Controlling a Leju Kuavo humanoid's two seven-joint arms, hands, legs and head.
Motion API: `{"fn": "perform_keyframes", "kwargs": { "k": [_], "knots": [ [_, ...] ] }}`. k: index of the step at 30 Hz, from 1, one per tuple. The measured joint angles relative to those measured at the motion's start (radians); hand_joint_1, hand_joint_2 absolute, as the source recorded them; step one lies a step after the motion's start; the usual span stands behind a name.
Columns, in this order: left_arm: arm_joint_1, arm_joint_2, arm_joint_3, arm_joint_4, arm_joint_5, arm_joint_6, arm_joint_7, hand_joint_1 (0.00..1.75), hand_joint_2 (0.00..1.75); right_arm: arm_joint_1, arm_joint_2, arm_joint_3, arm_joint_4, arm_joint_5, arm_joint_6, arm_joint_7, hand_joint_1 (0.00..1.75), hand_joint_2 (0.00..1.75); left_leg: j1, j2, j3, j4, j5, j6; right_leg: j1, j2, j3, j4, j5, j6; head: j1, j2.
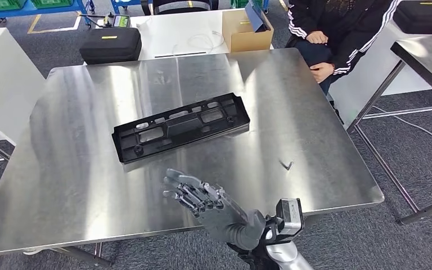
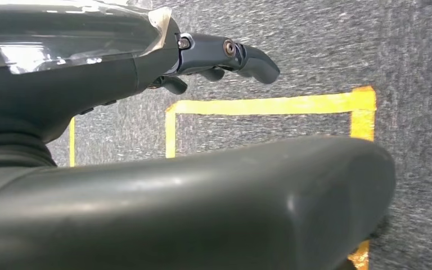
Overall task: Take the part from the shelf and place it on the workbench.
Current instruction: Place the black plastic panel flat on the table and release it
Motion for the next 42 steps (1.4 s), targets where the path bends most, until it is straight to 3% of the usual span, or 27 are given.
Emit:
{"fn": "perform_keyframes", "kwargs": {
  "k": [2, 4, 5, 6, 7, 8, 10, 12, 15, 16, 18, 20, 21, 22, 23, 24, 26, 28, 30, 31, 33, 35, 36, 37, 38, 40, 42],
  "knots": [
    [0.0, -0.002, 0.003, 0.0, -0.002, 0.005, 0.005, 0.0, 0.0, 0.004, 0.003, 0.006, 0.002, -0.001, -0.004, 0.004, 0.0, 0.0, 0.005, 0.002, -0.023, 0.049, -0.048, -0.01, -0.006, -0.003, -0.011, -0.002, 0.011, -0.019, -0.004, 0.0],
    [0.0, -0.005, 0.005, 0.0, -0.004, 0.01, 0.011, 0.0, 0.0, 0.01, 0.005, 0.01, 0.004, -0.002, -0.007, 0.007, 0.0, 0.0, 0.01, 0.004, -0.065, 0.168, -0.134, -0.019, -0.003, -0.007, -0.026, -0.002, 0.023, -0.034, -0.007, 0.0],
    [0.0, -0.006, 0.006, 0.0, -0.005, 0.011, 0.013, 0.0, 0.0, 0.013, 0.006, 0.012, 0.005, -0.002, -0.009, 0.008, 0.0, 0.0, 0.011, 0.004, -0.083, 0.228, -0.168, -0.023, -0.001, -0.009, -0.034, -0.002, 0.029, -0.037, -0.007, 0.0],
    [0.001, -0.007, 0.006, 0.0, -0.005, 0.012, 0.015, 0.0, 0.0, 0.017, 0.005, 0.013, 0.007, -0.002, -0.01, 0.009, 0.0, 0.0, 0.013, 0.004, -0.088, 0.263, -0.181, -0.026, 0.001, -0.011, -0.043, -0.001, 0.035, -0.038, -0.007, 0.0],
    [0.001, -0.008, 0.006, 0.0, -0.005, 0.012, 0.016, 0.0, 0.0, 0.02, 0.005, 0.015, 0.009, -0.002, -0.012, 0.01, 0.0, 0.0, 0.015, 0.004, -0.075, 0.262, -0.175, -0.028, 0.002, -0.012, -0.051, 0.0, 0.041, -0.036, -0.007, 0.0],
    [0.0, -0.009, 0.006, 0.0, -0.005, 0.013, 0.017, 0.0, 0.0, 0.022, 0.005, 0.015, 0.011, -0.002, -0.013, 0.01, 0.0, 0.0, 0.018, 0.005, -0.042, 0.223, -0.152, -0.029, 0.002, -0.012, -0.059, 0.001, 0.048, -0.033, -0.007, 0.0],
    [-0.001, -0.011, 0.006, 0.0, -0.005, 0.012, 0.017, 0.0, 0.0, 0.024, 0.005, 0.017, 0.013, -0.002, -0.015, 0.011, 0.0, 0.0, 0.022, 0.004, 0.054, 0.088, -0.108, -0.028, 0.003, -0.011, -0.073, 0.007, 0.059, -0.024, -0.008, 0.0],
    [-0.003, -0.013, 0.007, 0.0, -0.005, 0.012, 0.015, 0.0, 0.0, 0.024, 0.005, 0.019, 0.015, -0.002, -0.017, 0.011, 0.0, 0.0, 0.018, -0.001, 0.102, 0.007, -0.095, -0.02, 0.006, -0.01, -0.081, 0.011, 0.07, -0.01, -0.006, 0.0],
    [-0.002, -0.014, 0.007, 0.0, -0.005, 0.011, 0.013, 0.0, 0.0, 0.025, 0.005, 0.023, 0.018, -0.001, -0.018, 0.012, 0.0, 0.0, 0.01, -0.003, 0.085, -0.003, -0.083, 0.004, 0.004, -0.009, -0.087, 0.007, 0.086, 0.014, -0.003, 0.0],
    [-0.002, -0.015, 0.007, 0.0, -0.005, 0.011, 0.012, 0.0, 0.0, 0.026, 0.004, 0.024, 0.019, 0.0, -0.018, 0.012, 0.0, 0.0, 0.009, -0.001, 0.077, -0.004, -0.072, 0.014, 0.003, -0.009, -0.096, 0.016, 0.075, 0.016, -0.002, 0.0],
    [-0.002, -0.016, 0.008, 0.0, -0.006, 0.012, 0.014, 0.0, 0.0, 0.027, 0.0, 0.026, 0.021, 0.004, -0.023, 0.009, 0.0, 0.0, 0.01, 0.005, 0.054, -0.008, -0.048, 0.031, 0.003, -0.008, -0.127, 0.092, 0.004, 0.005, 0.001, 0.0],
    [-0.001, -0.017, 0.008, 0.0, -0.012, 0.017, 0.02, 0.0, 0.0, 0.034, -0.006, 0.028, 0.023, 0.015, -0.032, 0.0, 0.0, 0.0, 0.006, 0.008, 0.027, -0.007, -0.026, 0.038, 0.005, -0.008, -0.16, 0.223, -0.083, -0.007, 0.005, 0.0],
    [0.0, -0.018, 0.008, 0.0, -0.015, 0.02, 0.025, 0.0, 0.0, 0.041, -0.01, 0.029, 0.024, 0.022, -0.035, -0.006, 0.0, 0.0, 0.004, 0.009, 0.014, -0.006, -0.016, 0.039, 0.006, -0.008, -0.165, 0.275, -0.105, -0.007, 0.005, 0.0],
    [0.0, -0.019, 0.008, 0.0, -0.017, 0.023, 0.029, 0.0, 0.0, 0.048, -0.014, 0.03, 0.026, 0.027, -0.038, -0.014, 0.0, 0.0, 0.002, 0.01, 0.002, -0.005, -0.006, 0.04, 0.007, -0.008, -0.154, 0.297, -0.107, -0.001, 0.005, 0.0],
    [0.001, -0.019, 0.008, 0.0, -0.02, 0.025, 0.035, 0.0, 0.0, 0.056, -0.017, 0.032, 0.029, 0.034, -0.041, -0.024, 0.0, 0.0, 0.0, 0.01, -0.01, -0.005, 0.004, 0.04, 0.008, -0.008, -0.124, 0.281, -0.092, 0.007, 0.006, 0.0],
    [0.001, -0.02, 0.008, 0.0, -0.023, 0.025, 0.041, 0.0, 0.0, 0.063, -0.02, 0.033, 0.034, 0.041, -0.045, -0.036, 0.0, 0.0, -0.001, 0.01, -0.02, -0.004, 0.013, 0.039, 0.01, -0.008, -0.076, 0.228, -0.071, 0.013, 0.005, 0.0],
    [0.0, -0.021, 0.007, 0.0, -0.031, 0.024, 0.051, 0.0, 0.0, 0.072, -0.022, 0.034, 0.048, 0.057, -0.053, -0.059, 0.0, 0.0, -0.004, 0.009, -0.035, -0.003, 0.03, 0.033, 0.017, -0.009, 0.038, 0.068, -0.055, 0.012, 0.005, 0.0],
    [-0.001, -0.022, 0.006, 0.0, -0.037, 0.023, 0.054, 0.0, 0.0, 0.074, -0.022, 0.035, 0.059, 0.068, -0.058, -0.072, 0.0, 0.0, -0.006, 0.01, -0.041, -0.004, 0.047, 0.023, 0.026, -0.008, 0.093, -0.026, -0.064, 0.0, 0.005, 0.0],
    [-0.002, -0.022, 0.005, 0.0, -0.039, 0.023, 0.055, 0.0, 0.0, 0.079, -0.022, 0.036, 0.068, 0.074, -0.059, -0.077, 0.0, 0.0, -0.006, 0.011, -0.044, -0.005, 0.058, 0.012, 0.022, -0.009, 0.087, -0.036, -0.057, -0.011, 0.005, 0.0],
    [-0.002, -0.022, 0.005, 0.0, -0.041, 0.024, 0.056, 0.0, 0.0, 0.081, -0.022, 0.037, 0.073, 0.078, -0.059, -0.079, 0.0, 0.0, -0.004, 0.009, -0.05, 0.003, 0.047, 0.007, 0.017, -0.01, 0.08, -0.038, -0.048, -0.019, 0.005, 0.0],
    [-0.001, -0.022, 0.005, 0.0, -0.043, 0.025, 0.058, 0.0, 0.0, 0.087, -0.02, 0.039, 0.08, 0.083, -0.059, -0.081, 0.0, 0.0, 0.001, 0.006, -0.073, 0.065, -0.025, -0.005, 0.005, -0.014, 0.063, -0.041, -0.027, -0.037, 0.0, 0.0],
    [-0.001, -0.022, 0.004, 0.0, -0.044, 0.026, 0.06, 0.0, 0.0, 0.092, -0.019, 0.039, 0.087, 0.086, -0.059, -0.082, 0.0, 0.0, 0.008, 0.005, -0.105, 0.189, -0.122, -0.018, 0.006, -0.017, 0.041, -0.04, -0.007, -0.043, -0.004, 0.0],
    [-0.002, -0.022, 0.004, 0.0, -0.045, 0.026, 0.061, 0.0, 0.0, 0.095, -0.019, 0.039, 0.09, 0.086, -0.059, -0.082, 0.0, 0.0, 0.013, 0.005, -0.114, 0.245, -0.144, -0.024, 0.006, -0.018, 0.029, -0.038, 0.004, -0.04, -0.004, 0.0],
    [-0.002, -0.022, 0.004, 0.0, -0.045, 0.027, 0.064, 0.0, 0.0, 0.098, -0.019, 0.039, 0.094, 0.086, -0.059, -0.082, 0.0, 0.0, 0.019, 0.006, -0.111, 0.277, -0.143, -0.03, 0.005, -0.019, 0.018, -0.036, 0.014, -0.036, -0.005, 0.0],
    [-0.002, -0.021, 0.004, 0.0, -0.046, 0.028, 0.068, 0.0, 0.0, 0.102, -0.019, 0.039, 0.098, 0.087, -0.059, -0.083, 0.0, 0.0, 0.025, 0.006, -0.092, 0.275, -0.122, -0.036, 0.002, -0.02, 0.006, -0.032, 0.022, -0.03, -0.004, 0.0],
    [-0.004, -0.023, 0.004, 0.0, -0.046, 0.036, 0.079, 0.0, 0.0, 0.109, -0.019, 0.039, 0.107, 0.089, -0.059, -0.083, 0.0, 0.0, 0.038, 0.006, -0.006, 0.168, -0.078, -0.051, -0.006, -0.021, -0.022, -0.012, 0.032, -0.018, -0.005, 0.0],
    [-0.007, -0.026, 0.004, 0.001, -0.046, 0.047, 0.089, 0.0, 0.0, 0.113, -0.019, 0.039, 0.123, 0.101, -0.059, -0.082, 0.0, 0.0, 0.04, 0.0, 0.067, 0.055, -0.078, -0.058, -0.005, -0.021, -0.048, 0.012, 0.038, -0.006, -0.008, 0.0]
  ]
}}
